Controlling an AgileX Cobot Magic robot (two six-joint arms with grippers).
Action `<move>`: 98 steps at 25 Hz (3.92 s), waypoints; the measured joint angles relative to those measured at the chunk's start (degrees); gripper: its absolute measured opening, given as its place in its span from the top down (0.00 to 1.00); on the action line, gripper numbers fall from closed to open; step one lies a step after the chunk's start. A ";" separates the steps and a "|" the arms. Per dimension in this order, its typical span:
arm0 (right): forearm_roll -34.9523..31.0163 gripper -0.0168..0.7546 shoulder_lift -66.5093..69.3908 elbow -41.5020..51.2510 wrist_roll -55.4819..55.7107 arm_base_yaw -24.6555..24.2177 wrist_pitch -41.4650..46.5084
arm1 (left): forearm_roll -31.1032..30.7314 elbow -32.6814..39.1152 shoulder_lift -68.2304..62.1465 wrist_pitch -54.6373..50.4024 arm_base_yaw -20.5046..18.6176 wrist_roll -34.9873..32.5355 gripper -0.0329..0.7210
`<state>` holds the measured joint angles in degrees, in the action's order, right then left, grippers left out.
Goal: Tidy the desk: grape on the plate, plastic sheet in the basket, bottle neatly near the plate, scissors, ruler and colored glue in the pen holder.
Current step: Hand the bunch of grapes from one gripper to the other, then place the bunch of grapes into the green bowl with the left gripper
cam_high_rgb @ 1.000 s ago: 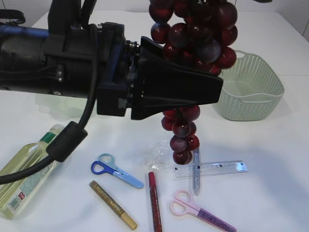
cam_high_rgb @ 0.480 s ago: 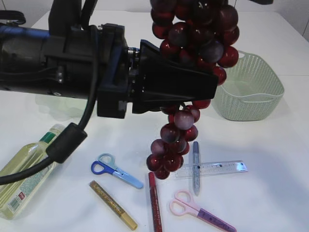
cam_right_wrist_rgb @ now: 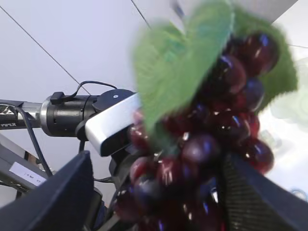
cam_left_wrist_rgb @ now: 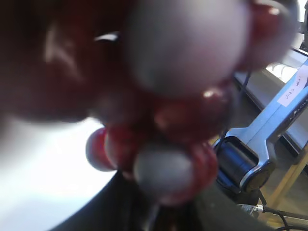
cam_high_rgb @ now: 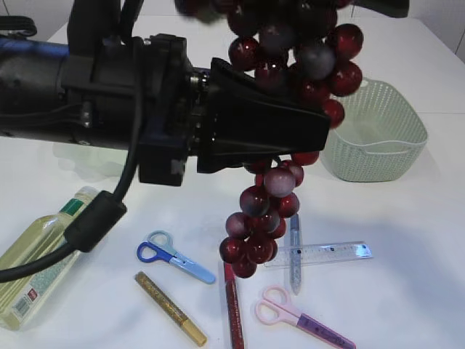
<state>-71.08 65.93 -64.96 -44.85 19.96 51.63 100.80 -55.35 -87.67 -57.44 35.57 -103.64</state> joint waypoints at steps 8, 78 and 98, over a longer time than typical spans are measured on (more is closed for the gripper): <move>6.96 0.16 0.00 -0.07 0.00 0.00 -5.36 | 0.00 0.00 0.00 -0.22 0.00 -0.02 0.75; 87.21 0.30 0.00 -0.07 55.97 0.10 18.11 | 3.52 -23.36 -28.74 60.51 -21.69 -0.37 0.18; 87.21 0.30 0.00 -0.07 55.97 0.10 18.11 | 3.85 -22.27 -23.44 53.94 -19.51 -0.24 0.25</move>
<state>16.12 65.93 -65.03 11.12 20.05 69.74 104.65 -77.62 -111.11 -3.50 16.05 -103.88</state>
